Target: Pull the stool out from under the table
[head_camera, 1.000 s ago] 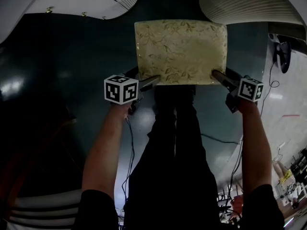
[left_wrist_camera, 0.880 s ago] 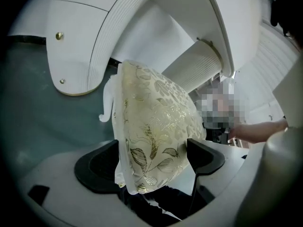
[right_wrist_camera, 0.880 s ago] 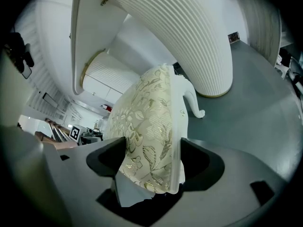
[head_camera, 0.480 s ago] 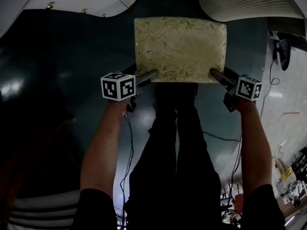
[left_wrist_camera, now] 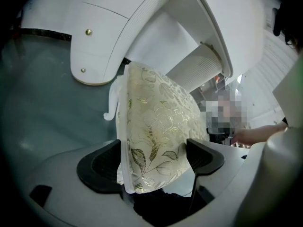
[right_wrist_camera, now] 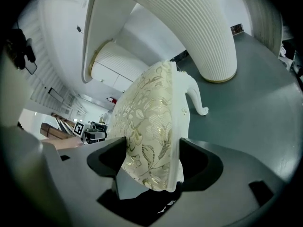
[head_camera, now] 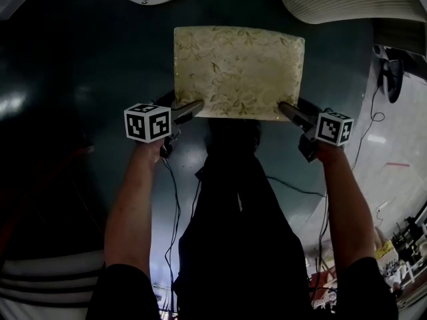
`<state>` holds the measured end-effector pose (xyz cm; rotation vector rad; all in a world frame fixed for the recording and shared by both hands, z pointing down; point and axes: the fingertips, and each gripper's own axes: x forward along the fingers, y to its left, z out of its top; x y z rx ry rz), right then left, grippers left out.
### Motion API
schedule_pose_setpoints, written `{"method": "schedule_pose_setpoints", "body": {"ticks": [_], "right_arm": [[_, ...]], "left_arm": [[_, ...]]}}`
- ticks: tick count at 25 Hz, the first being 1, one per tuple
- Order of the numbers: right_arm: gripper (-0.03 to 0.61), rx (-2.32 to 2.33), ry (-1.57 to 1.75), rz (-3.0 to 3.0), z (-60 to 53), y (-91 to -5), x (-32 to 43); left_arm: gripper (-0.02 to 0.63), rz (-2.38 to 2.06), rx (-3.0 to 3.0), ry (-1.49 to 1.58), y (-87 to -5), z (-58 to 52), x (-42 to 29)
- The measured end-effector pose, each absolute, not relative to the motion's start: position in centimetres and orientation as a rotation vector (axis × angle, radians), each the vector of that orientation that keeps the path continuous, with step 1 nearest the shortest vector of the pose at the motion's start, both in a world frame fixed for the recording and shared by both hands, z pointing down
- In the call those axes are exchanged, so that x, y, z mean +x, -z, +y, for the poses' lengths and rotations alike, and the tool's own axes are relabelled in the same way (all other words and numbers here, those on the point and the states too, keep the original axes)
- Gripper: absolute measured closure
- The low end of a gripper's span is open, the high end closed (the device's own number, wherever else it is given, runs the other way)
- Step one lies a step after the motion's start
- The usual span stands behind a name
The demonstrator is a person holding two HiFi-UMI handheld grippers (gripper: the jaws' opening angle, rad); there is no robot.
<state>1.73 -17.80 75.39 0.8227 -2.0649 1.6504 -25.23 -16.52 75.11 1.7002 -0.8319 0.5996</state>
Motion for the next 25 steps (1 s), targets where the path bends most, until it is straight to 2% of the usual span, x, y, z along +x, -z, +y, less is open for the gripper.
{"method": "schedule_pose_setpoints", "body": {"ticks": [12,25], "right_arm": [[0.276,0.715,-1.761,-1.957,-17.2,-76.2,2.0],[0.276,0.722,-1.728,-1.913,-17.6,-76.0,2.0]], "left_arm": [[0.196,-0.958,1.554,-0.565,-74.8,-17.8,-25.9],[0.196,-0.991,1.527,-0.553,-74.0,-17.5,-25.8]]}}
